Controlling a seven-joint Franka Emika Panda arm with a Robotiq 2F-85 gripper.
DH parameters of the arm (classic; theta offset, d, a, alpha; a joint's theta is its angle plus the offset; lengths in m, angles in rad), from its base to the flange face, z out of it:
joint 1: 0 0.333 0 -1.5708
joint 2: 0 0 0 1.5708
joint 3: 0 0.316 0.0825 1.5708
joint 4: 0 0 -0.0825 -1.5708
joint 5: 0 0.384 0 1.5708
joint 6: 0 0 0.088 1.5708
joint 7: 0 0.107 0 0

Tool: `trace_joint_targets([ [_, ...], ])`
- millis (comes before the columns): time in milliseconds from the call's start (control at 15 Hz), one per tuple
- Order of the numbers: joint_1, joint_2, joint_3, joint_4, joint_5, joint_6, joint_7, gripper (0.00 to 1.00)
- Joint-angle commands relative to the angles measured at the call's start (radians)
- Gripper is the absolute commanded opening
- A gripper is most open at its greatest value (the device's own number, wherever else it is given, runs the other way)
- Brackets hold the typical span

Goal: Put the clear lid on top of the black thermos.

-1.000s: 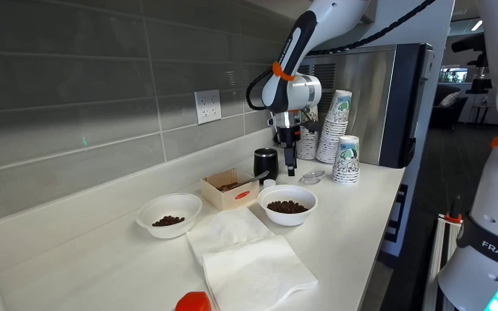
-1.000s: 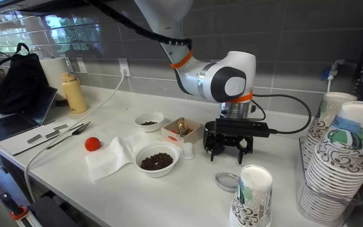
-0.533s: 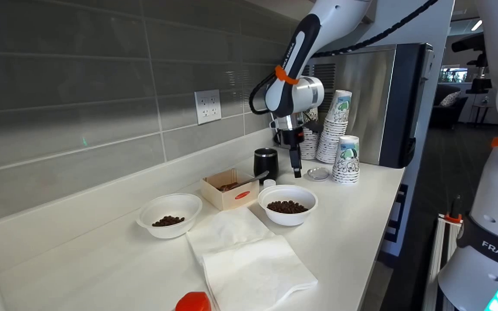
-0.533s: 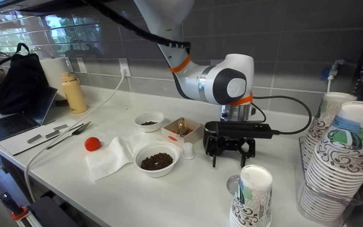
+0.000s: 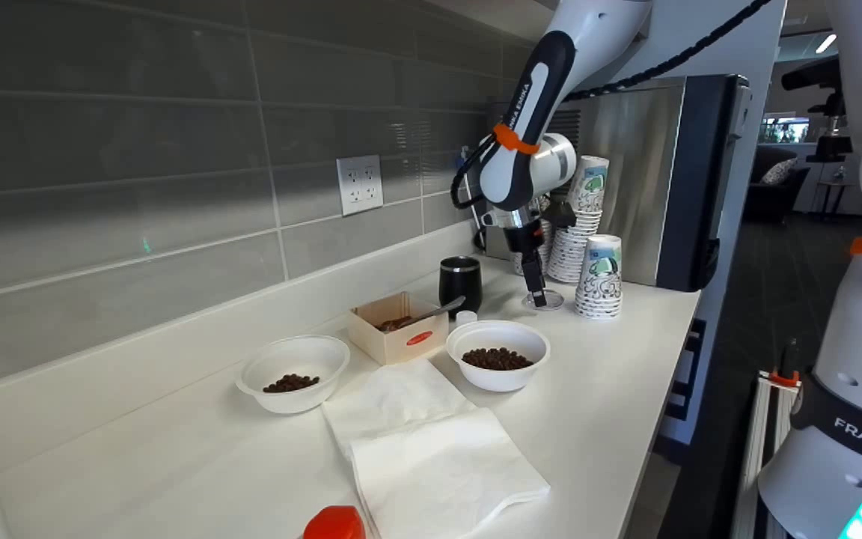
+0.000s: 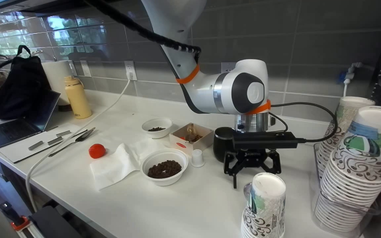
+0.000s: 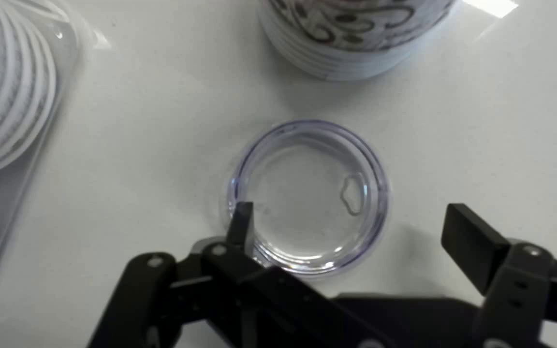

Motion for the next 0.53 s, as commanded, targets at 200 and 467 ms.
trace_joint_targets([
  [200, 0.006, -0.008, -0.015, -0.036, -0.091, 0.063, 0.109, 1.00],
  [467, 0.005, 0.003, -0.019, -0.045, -0.119, 0.111, 0.150, 1.00],
])
